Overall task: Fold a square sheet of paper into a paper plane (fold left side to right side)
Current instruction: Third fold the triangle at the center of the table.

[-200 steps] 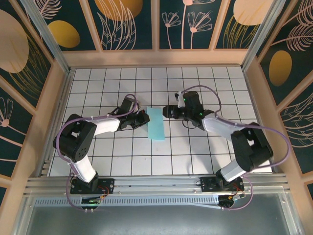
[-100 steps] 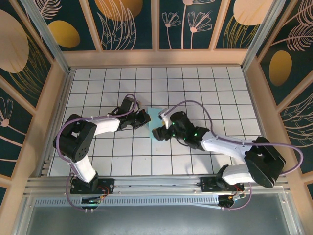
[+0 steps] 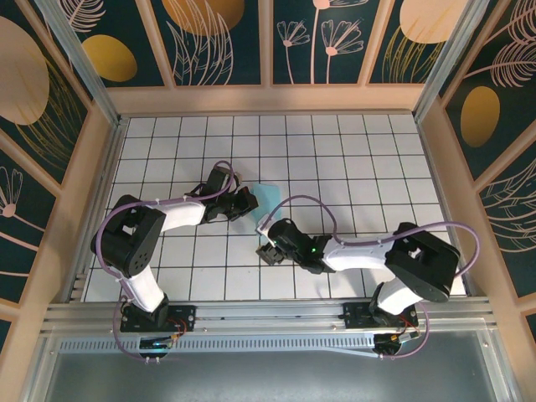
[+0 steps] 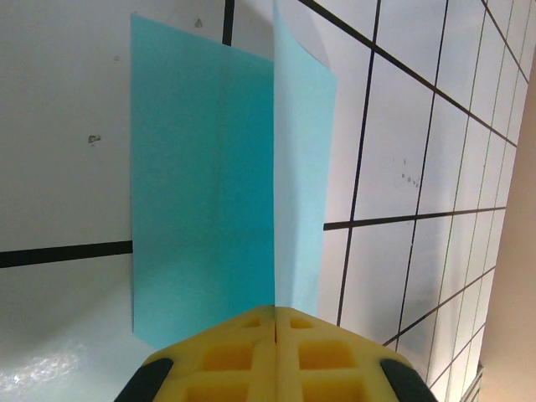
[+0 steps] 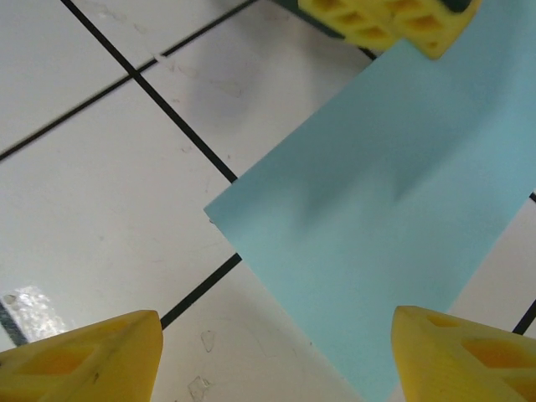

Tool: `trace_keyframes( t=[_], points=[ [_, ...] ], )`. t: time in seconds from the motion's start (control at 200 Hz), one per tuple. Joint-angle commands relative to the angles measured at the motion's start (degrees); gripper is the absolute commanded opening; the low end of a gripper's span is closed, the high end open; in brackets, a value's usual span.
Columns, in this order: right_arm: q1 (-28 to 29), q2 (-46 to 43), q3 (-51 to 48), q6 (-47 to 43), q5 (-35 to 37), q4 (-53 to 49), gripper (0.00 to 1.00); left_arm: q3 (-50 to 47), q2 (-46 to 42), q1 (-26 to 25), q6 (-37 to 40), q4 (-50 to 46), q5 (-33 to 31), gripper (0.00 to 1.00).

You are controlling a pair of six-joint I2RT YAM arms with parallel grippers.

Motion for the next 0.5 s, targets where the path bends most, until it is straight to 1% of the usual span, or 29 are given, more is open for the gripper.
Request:
trace_keyframes(
  t=[0.0, 0.1, 0.21, 0.405, 0.495],
  points=[
    [0.4, 2.4, 1.2, -2.1, 3.9, 3.6, 0.72, -0.1, -0.8, -0.3, -0.5, 0.6, 1.4, 0.0],
    [0.3, 4.7, 2.9, -2.8, 4.9, 4.5, 0.72, -0.1, -0.7, -0.4, -0.7, 0.7, 1.6, 0.0],
    [0.1, 6.3, 4.0, -3.1, 5.8, 6.2, 0.64, -0.1, -0.8, -0.4, -0.6, 0.8, 1.7, 0.0],
    [-0.1, 7.3, 4.2, -3.2, 6.8, 8.4, 0.59, -0.3, -0.5, -0.4, -0.6, 0.8, 1.9, 0.0],
    [-0.2, 7.2, 4.1, -3.2, 6.8, 8.6, 0.54, -0.3, -0.5, -0.4, -0.5, 0.6, 1.8, 0.0]
  ],
)
